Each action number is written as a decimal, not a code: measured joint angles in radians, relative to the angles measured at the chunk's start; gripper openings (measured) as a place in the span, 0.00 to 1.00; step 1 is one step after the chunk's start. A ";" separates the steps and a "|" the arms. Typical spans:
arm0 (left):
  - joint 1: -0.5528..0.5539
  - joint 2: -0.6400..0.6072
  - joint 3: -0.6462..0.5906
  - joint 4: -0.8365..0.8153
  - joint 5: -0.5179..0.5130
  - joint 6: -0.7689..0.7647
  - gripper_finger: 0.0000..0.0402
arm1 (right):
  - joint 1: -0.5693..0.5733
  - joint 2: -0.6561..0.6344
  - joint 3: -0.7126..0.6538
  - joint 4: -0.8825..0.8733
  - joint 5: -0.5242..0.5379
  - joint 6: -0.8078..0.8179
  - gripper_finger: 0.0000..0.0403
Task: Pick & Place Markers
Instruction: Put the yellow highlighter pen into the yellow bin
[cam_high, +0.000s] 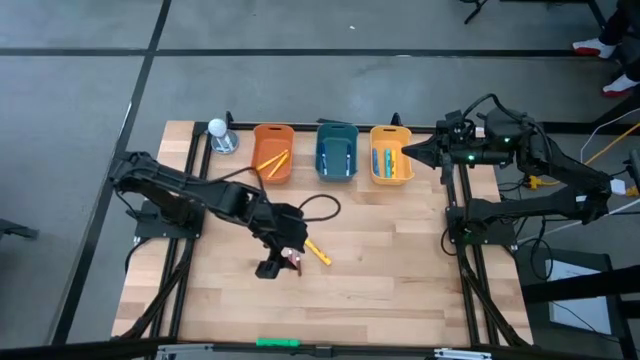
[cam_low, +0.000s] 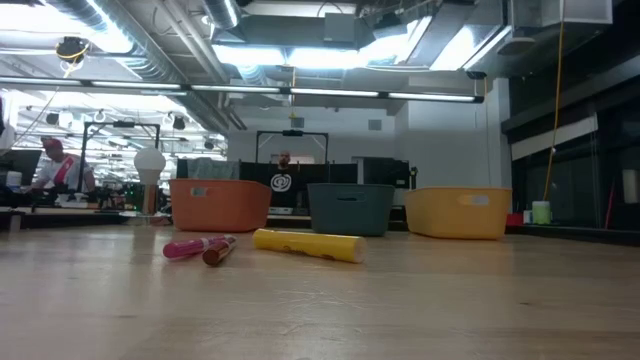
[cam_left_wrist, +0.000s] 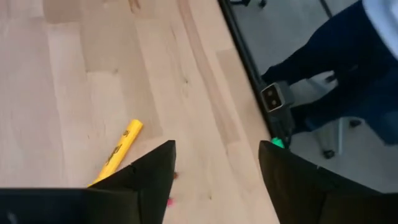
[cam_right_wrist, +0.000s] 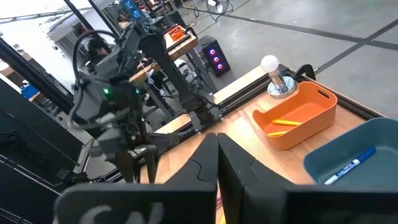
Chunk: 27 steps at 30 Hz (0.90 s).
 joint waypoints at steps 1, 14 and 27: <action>0.003 0.011 0.000 -0.001 0.001 0.012 0.57 | 0.000 0.000 0.000 0.000 0.006 0.003 0.00; 0.063 0.137 0.000 -0.001 -0.029 0.181 0.59 | 0.000 0.000 0.000 -0.010 0.006 0.010 0.00; 0.070 0.257 0.000 -0.007 -0.126 0.320 0.59 | 0.000 0.000 0.000 -0.020 0.006 0.014 0.00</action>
